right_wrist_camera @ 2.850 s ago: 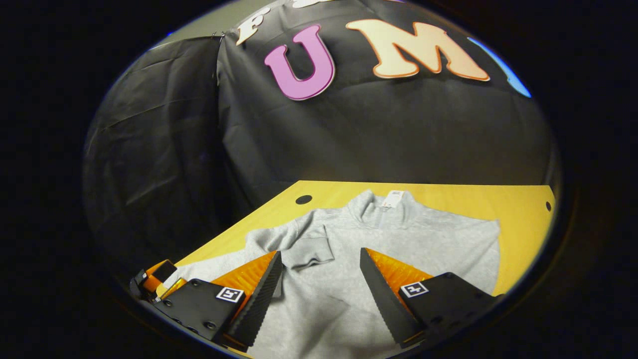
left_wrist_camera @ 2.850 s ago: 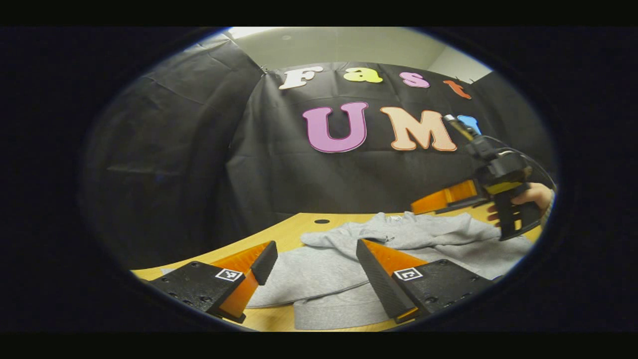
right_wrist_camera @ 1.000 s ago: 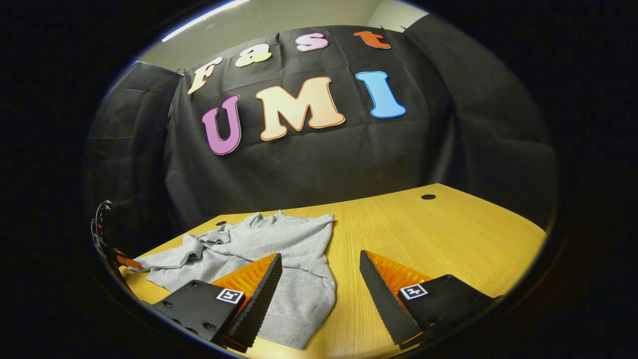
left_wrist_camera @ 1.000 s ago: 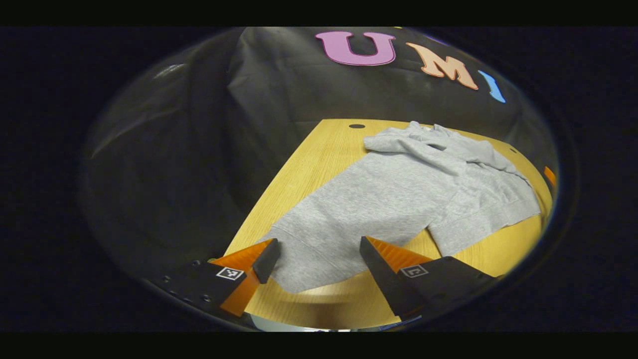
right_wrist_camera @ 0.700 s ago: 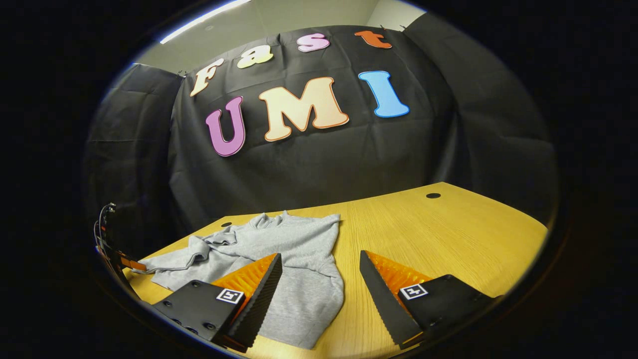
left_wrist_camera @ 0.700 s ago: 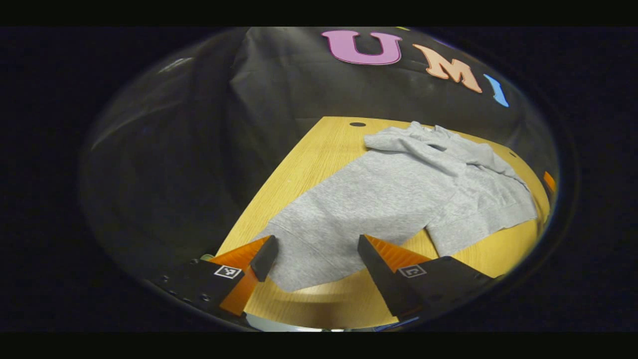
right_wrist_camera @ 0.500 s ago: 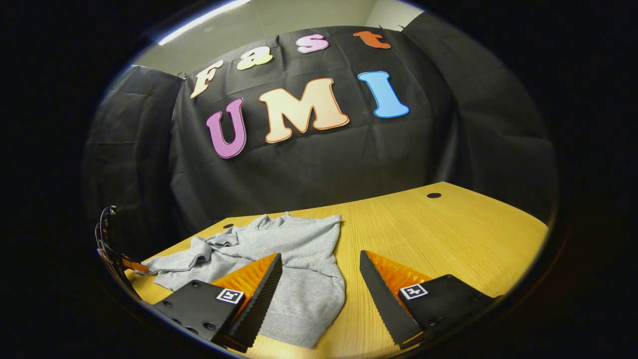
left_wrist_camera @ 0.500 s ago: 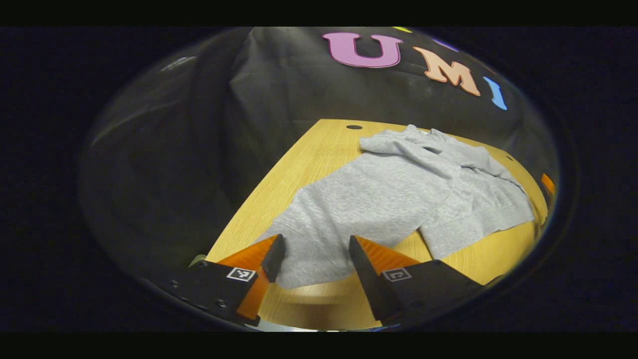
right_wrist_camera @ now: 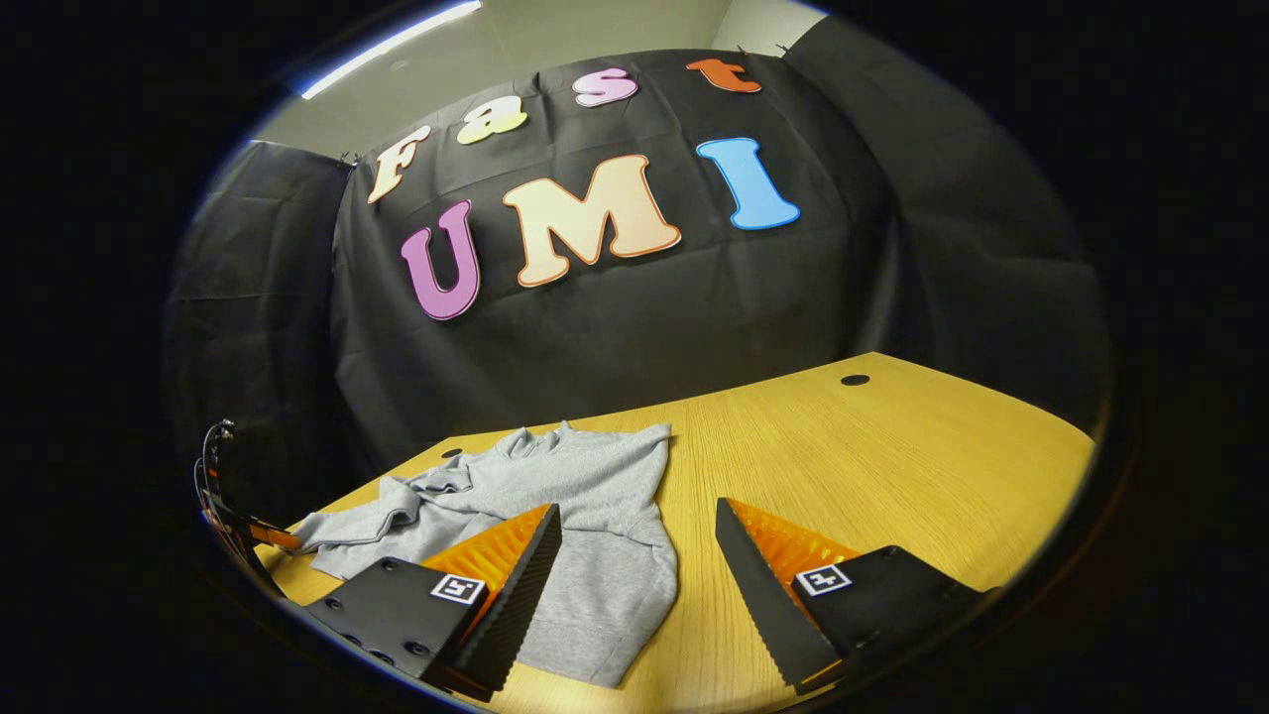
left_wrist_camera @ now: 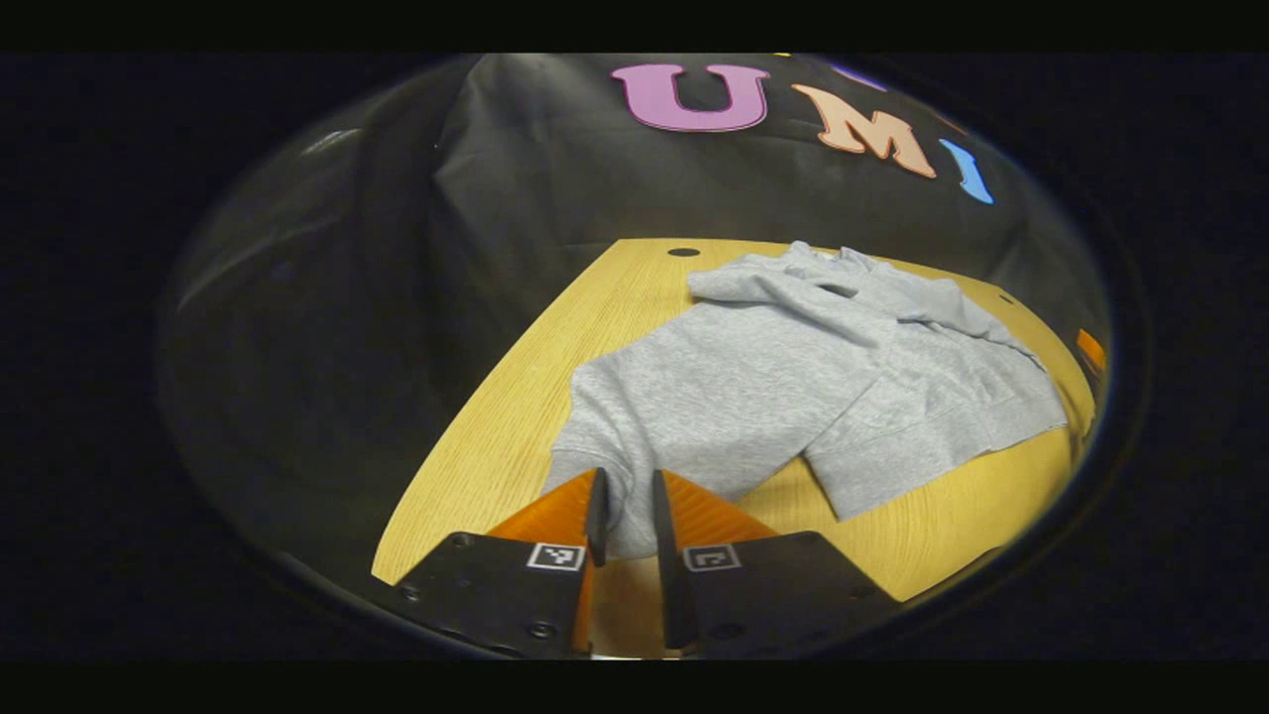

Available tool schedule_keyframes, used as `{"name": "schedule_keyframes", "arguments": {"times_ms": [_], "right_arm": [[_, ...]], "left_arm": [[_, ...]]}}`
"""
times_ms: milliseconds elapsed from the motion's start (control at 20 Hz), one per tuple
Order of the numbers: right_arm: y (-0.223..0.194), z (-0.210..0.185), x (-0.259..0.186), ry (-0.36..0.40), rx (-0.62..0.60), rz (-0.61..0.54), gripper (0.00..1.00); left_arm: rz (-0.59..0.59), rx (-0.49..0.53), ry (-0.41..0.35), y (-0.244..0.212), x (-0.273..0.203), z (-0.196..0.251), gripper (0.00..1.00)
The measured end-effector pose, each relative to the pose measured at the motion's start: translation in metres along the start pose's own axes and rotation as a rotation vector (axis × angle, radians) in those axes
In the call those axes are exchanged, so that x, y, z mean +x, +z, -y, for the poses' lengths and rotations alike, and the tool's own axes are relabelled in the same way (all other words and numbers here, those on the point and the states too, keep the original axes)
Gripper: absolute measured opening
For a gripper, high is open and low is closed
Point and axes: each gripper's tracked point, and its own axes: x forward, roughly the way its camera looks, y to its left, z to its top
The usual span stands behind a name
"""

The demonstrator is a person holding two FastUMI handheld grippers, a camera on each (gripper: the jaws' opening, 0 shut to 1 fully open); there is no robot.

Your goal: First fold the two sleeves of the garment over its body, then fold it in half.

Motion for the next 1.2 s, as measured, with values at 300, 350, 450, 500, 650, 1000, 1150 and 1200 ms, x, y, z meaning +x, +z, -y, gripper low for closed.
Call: {"name": "schedule_keyframes", "arguments": {"times_ms": [300,350,450,500,650,1000,1150,1200], "right_arm": [[-0.003,0.005,-0.003,-0.012,-0.016,-0.004,0.97],[-0.004,0.005,-0.004,-0.016,-0.02,-0.006,0.97],[-0.006,0.005,-0.004,-0.017,-0.025,-0.009,0.97],[-0.006,0.003,-0.004,-0.014,-0.025,-0.009,0.97],[-0.011,0.0,-0.001,-0.007,-0.031,-0.02,0.97],[-0.019,-0.011,0.001,0.021,-0.038,-0.039,0.97],[-0.022,-0.01,0.002,0.018,-0.046,-0.047,0.97],[-0.023,-0.01,0.001,0.019,-0.048,-0.051,0.97]], "left_arm": [[0.043,-0.031,0.02,0.003,0.0,0.0,0.04],[0.053,-0.038,0.021,0.003,0.001,0.001,0.03],[0.076,-0.061,0.012,0.006,0.001,0.003,0.0],[0.085,-0.076,0.0,0.008,0.001,0.006,0.01],[0.096,-0.113,-0.035,0.011,-0.001,0.015,0.01],[0.236,-0.085,-0.143,0.095,-0.008,0.055,0.01],[0.333,-0.007,-0.189,0.15,-0.015,0.088,0.0],[0.358,0.012,-0.214,0.167,-0.017,0.103,0.01]]}}
